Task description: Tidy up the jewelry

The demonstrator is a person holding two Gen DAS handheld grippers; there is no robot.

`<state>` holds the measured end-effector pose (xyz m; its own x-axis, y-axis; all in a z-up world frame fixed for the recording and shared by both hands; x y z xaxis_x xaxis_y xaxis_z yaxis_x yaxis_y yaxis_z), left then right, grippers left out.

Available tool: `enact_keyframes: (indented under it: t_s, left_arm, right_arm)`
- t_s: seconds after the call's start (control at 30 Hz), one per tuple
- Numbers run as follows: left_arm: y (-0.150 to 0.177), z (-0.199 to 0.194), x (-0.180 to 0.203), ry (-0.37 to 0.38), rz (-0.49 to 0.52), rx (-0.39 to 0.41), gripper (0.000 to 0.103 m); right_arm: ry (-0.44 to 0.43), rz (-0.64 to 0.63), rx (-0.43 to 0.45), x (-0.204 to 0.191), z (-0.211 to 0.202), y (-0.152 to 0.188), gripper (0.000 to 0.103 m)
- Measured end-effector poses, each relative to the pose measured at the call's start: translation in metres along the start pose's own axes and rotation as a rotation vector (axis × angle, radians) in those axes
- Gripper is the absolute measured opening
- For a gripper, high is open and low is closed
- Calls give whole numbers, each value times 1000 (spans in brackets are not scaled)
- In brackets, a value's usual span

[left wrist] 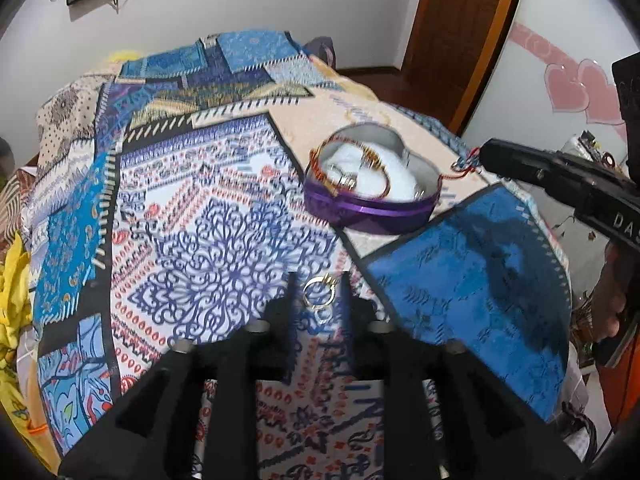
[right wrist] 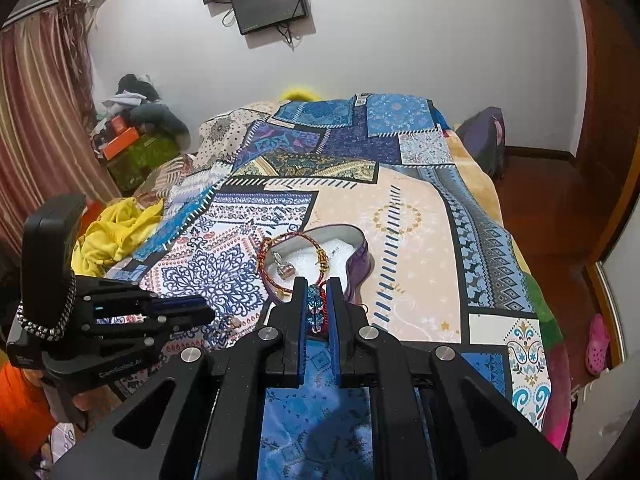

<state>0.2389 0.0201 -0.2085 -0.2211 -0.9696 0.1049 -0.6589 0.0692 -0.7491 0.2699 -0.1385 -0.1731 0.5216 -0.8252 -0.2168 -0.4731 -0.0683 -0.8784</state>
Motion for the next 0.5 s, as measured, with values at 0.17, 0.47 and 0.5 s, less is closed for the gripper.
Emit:
enact_keyframes:
  t_s: [0.17,0.47,0.5]
  left_arm:
    - [10,10,-4,4,-17,-39,39]
    - [11,32,-3,33,-68,-53,39]
    - [11,33,-2,29,-62,-51,39]
  right_arm:
    - [-4,13,-18,2,4,5,8]
    - [-21,3,-15,-4,8,3,8]
    - [-23,4,-13,-4,8,2,8]
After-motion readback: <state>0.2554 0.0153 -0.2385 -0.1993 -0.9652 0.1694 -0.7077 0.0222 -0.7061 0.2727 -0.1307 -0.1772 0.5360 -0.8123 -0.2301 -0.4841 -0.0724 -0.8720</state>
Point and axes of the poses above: each gripper's, at about its wrist camera, not at the fingertips, and z roughly the way its jaws point, x to its right, y to its underside, the point moved 4 cm from there along z, roughly the way its jaws point, and after that the axes turned 15 degrees about x, right-handed, at the moved point
